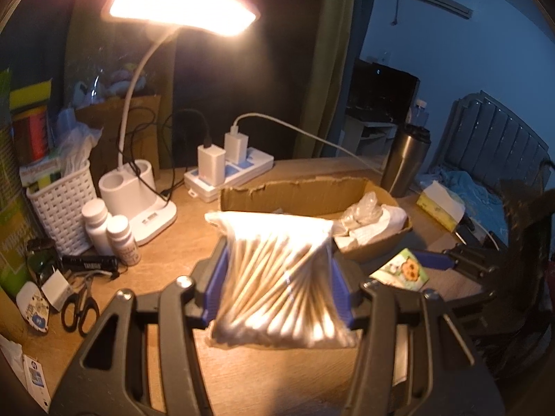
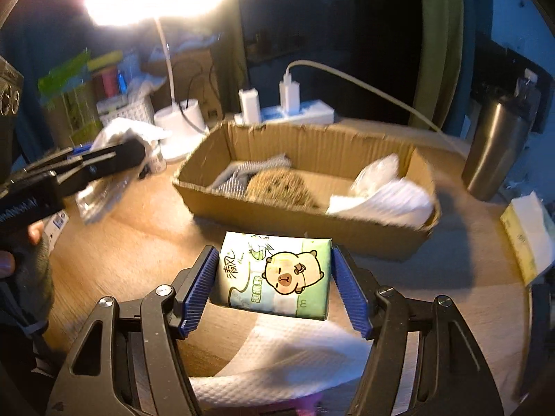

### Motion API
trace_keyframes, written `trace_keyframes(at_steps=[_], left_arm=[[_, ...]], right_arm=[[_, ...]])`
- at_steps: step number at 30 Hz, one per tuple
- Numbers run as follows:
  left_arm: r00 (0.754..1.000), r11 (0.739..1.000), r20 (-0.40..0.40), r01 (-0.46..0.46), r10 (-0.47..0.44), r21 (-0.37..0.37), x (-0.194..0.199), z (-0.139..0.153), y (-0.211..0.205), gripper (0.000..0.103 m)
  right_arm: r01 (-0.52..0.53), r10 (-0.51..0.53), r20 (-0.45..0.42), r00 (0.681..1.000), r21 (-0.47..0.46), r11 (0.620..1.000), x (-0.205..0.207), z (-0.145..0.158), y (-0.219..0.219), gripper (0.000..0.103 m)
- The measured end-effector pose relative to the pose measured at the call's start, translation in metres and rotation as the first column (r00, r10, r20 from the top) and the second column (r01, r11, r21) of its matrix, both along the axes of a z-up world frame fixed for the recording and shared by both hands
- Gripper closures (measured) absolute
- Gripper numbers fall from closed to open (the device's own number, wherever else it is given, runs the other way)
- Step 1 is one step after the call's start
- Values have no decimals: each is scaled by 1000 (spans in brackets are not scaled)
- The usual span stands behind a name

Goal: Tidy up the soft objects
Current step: 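Lift the swab bag with the left tool while the right tool carries the tissue pack over the box, then lower both tools into the box and open them, releasing swab bag and tissue pack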

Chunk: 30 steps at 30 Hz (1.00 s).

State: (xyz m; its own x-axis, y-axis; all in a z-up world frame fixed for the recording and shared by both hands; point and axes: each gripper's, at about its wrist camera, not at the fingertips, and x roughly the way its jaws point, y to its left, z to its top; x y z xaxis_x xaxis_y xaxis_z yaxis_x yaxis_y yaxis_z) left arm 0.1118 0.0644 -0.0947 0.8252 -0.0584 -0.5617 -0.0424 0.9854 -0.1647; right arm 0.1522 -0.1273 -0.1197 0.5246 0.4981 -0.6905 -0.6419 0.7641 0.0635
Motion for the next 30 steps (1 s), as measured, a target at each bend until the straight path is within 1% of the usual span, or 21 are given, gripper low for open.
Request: trace_keyframes(at_steps=[5, 12, 18, 23, 30], left_arm=[[1000, 1000, 21, 0, 0, 10, 5, 9, -3, 50], [999, 1000, 38, 5, -6, 22, 16, 17, -9, 50], [999, 1000, 42, 8, -9, 27, 29, 18, -11, 50], [998, 1000, 55, 3, -5, 30, 43, 18, -10, 50], [999, 1000, 52, 3, -4, 13, 68, 13, -5, 50]], right_arm=[[18, -20, 45, 999, 45, 999, 8, 20, -8, 33], [20, -27, 89, 996, 82, 996, 17, 36, -12, 33], [26, -37, 104, 994, 110, 994, 33, 39, -12, 33], [38, -51, 99, 994, 130, 991, 52, 36, -11, 33], [42, -60, 104, 993, 172, 984, 73, 34, -6, 33]])
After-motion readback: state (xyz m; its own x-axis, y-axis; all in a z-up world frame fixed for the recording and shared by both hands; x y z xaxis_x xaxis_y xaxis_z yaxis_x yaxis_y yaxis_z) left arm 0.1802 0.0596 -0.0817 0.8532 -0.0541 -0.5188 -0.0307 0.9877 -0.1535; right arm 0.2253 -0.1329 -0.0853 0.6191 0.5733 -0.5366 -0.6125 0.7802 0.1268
